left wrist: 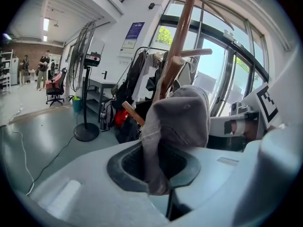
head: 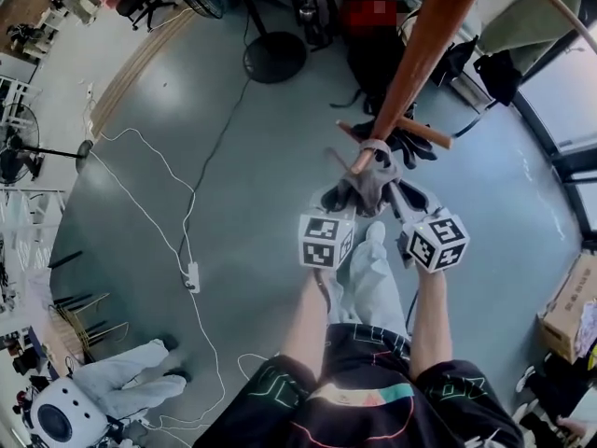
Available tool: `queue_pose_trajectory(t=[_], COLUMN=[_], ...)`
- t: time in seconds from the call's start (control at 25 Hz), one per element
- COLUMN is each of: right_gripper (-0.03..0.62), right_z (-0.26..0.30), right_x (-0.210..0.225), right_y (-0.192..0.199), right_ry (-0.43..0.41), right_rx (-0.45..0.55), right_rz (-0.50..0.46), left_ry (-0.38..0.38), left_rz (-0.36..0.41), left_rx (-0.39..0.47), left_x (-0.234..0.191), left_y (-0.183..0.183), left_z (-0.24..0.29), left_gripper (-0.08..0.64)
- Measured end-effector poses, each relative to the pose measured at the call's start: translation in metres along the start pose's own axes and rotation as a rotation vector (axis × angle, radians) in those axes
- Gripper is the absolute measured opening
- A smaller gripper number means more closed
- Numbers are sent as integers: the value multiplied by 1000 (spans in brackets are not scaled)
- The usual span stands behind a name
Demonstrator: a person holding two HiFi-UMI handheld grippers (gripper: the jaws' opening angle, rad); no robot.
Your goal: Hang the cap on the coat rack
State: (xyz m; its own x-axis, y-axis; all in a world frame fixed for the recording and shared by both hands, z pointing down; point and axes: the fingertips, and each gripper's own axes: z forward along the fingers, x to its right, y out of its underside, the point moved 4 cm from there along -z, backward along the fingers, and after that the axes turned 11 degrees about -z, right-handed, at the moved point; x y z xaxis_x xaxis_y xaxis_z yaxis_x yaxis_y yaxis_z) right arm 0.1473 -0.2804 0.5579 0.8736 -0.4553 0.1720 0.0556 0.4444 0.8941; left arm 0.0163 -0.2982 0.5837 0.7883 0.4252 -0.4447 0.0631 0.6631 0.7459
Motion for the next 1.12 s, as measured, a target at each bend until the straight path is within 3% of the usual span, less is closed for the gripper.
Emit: queue_pose_trajectory(t=[0.48, 0.6, 0.76, 1.04, 1.12], right_gripper=[34, 111, 123, 119, 74], right_z=[11, 10, 3, -14, -20], right_x=[8, 6, -2, -20, -26], right_y=[29, 30, 28, 10, 0], right_ry=[77, 99, 107, 147, 161], right_rx=[-77, -83, -76, 8, 50], right_rz=[37, 35, 37, 25, 24], left_ry=[-56, -57, -65, -43, -27], left_rz=[-37, -25, -20, -2, 11], left_rx=[-34, -49, -63, 13, 54], left_x=[-16, -19, -21, -18, -15], left_y=[16, 17, 20, 4, -6], left_z=[16, 11, -1, -32, -43], left_gripper=[92, 161, 193, 177, 152])
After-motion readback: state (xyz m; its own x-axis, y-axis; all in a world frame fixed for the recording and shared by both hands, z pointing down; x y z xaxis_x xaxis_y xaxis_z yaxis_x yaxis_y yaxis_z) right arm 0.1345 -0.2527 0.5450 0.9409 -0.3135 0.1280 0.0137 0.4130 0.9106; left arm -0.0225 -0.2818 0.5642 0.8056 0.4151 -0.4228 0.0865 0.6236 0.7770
